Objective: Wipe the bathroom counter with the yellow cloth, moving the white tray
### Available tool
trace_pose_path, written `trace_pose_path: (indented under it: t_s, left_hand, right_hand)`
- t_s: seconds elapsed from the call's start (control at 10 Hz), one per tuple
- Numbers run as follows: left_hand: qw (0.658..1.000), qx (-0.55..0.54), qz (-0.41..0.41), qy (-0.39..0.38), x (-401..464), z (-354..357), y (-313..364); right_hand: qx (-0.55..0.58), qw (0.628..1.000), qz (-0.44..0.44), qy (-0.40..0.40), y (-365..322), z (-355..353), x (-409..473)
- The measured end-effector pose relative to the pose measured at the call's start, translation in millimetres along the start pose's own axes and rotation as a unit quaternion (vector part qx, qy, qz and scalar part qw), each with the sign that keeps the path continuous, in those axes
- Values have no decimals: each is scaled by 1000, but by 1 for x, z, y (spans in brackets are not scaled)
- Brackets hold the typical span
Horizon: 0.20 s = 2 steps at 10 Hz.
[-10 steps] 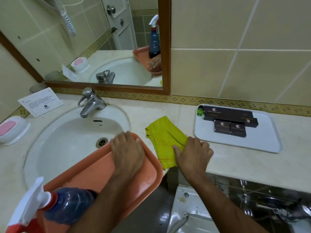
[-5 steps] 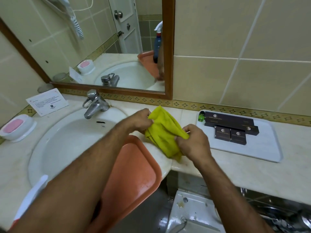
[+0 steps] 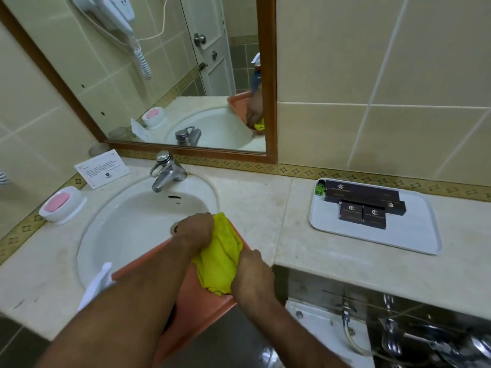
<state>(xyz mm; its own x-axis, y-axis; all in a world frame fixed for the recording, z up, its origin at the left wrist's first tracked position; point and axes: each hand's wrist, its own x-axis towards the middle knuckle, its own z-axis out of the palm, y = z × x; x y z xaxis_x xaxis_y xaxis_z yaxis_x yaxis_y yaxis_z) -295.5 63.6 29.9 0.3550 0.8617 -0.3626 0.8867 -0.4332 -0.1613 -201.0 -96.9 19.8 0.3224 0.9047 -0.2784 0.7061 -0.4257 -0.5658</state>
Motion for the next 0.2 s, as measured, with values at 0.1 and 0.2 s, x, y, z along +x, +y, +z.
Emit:
trace_pose_path:
  t_s: [0.1, 0.2]
  left_hand:
    - [993, 59, -19, 105, -17, -8, 17]
    - [975, 88, 9, 201, -28, -42, 46]
  right_hand:
    - [-124, 984, -115, 48, 10, -6, -11]
    - [-179, 955, -164, 173, 35, -55, -7]
